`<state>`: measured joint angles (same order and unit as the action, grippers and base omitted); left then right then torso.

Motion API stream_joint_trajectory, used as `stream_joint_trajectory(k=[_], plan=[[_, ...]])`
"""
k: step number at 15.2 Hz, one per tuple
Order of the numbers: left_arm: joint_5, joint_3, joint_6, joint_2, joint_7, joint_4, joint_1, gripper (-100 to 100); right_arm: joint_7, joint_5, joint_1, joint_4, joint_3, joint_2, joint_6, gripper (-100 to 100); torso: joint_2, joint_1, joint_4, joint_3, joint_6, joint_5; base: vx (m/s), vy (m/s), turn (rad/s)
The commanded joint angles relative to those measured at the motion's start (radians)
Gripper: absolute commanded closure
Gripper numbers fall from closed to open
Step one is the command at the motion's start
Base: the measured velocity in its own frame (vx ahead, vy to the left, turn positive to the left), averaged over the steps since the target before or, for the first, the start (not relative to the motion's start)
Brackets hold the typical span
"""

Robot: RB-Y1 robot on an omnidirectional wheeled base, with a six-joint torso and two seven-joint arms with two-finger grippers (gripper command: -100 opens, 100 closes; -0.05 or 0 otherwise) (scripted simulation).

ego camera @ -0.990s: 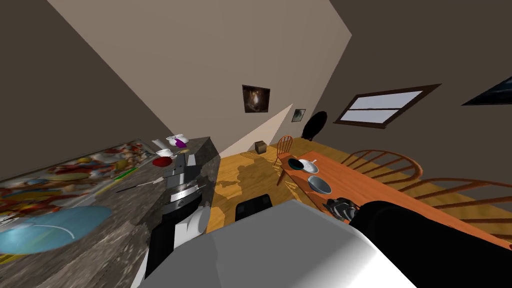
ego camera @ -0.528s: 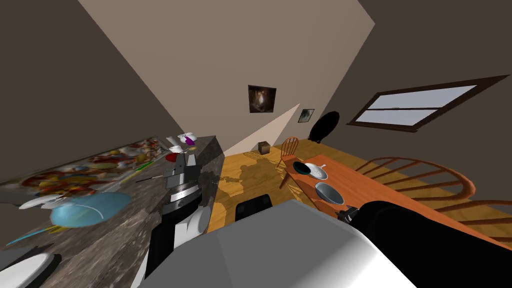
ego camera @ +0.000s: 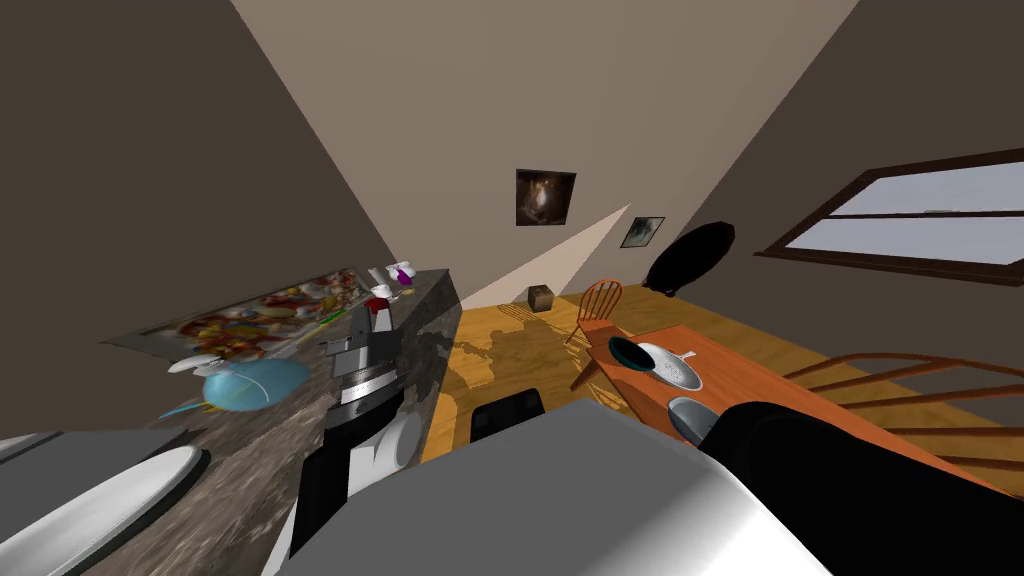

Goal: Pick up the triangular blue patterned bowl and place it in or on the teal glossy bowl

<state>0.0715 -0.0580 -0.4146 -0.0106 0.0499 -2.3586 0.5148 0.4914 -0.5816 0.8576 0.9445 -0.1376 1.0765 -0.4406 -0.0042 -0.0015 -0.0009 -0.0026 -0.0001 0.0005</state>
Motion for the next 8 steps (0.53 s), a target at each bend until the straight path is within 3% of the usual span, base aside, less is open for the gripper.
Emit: stream_joint_trajectory(k=[1,3,4,8], plan=[[0.0,0.0,0.0,0.0,0.0,0.0,0.0,0,0.01,-0.005,-0.029,-0.018,-0.012,-0.034,0.018,-100,0.0,0.0,0.0,0.0,0.0,0.0,-0.035,-0.06,0.12],[0.0,0.0,0.0,0.0,0.0,0.0,0.0,0,0.008,-0.005,-0.027,-0.017,-0.011,-0.031,0.016,-100,0.006,-0.005,0.001,0.004,0.0,-0.001,-0.047,-0.065,0.075],[0.0,0.0,0.0,0.0,0.0,0.0,0.0,0,0.01,-0.006,-0.031,-0.021,-0.013,-0.035,0.017,100,0.007,-0.005,0.002,0.004,0.001,-0.001,-0.01,-0.018,0.005],[0.0,0.0,0.0,0.0,0.0,0.0,0.0,0,0.011,-0.006,-0.031,-0.02,-0.013,-0.034,0.016,100,0.005,-0.002,0.002,0.003,0.001,0.0,-0.001,-0.002,0.0]])
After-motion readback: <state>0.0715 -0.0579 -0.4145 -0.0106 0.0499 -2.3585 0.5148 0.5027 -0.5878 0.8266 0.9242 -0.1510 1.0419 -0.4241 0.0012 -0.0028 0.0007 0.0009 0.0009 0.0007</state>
